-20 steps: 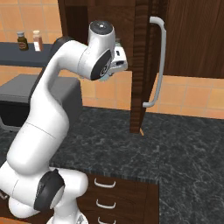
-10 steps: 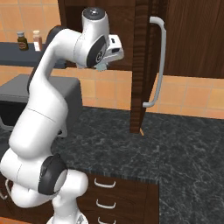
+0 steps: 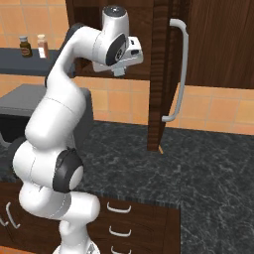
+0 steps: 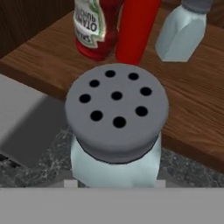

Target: Put the shaker and condiment bottle from the counter next to their counterparts in the cabinet.

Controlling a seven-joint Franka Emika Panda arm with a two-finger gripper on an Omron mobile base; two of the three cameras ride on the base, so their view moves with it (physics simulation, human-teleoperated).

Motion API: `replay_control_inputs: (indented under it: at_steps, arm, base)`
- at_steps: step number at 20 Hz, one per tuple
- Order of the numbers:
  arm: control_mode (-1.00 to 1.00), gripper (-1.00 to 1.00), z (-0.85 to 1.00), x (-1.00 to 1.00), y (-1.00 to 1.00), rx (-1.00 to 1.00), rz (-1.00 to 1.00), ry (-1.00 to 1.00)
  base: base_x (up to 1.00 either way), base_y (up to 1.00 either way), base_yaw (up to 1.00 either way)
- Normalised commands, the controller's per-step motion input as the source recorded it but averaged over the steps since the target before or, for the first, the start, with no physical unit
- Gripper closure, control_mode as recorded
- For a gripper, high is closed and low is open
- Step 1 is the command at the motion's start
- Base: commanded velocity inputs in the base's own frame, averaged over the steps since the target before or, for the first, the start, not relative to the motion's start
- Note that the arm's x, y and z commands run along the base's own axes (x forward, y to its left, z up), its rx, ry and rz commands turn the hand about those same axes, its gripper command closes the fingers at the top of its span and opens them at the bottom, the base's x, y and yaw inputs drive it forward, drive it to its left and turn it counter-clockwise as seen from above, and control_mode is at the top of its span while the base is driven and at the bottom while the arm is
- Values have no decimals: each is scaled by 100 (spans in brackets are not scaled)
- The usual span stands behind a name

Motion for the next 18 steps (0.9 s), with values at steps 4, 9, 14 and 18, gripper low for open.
replay_control_inputs:
  at_steps: [4, 9, 14, 18]
  arm:
    - [-100, 100, 0, 65, 0, 0, 0, 8]
    - [-100, 100, 0, 43, -11, 1, 0, 6]
    - [-100, 100, -12, 16, -26, 0, 0, 4]
    - [-100, 100, -8, 13, -9, 0, 0, 1]
  base:
    - [0, 0, 0]
    - [0, 0, 0]
    - [0, 0, 0]
    - [0, 0, 0]
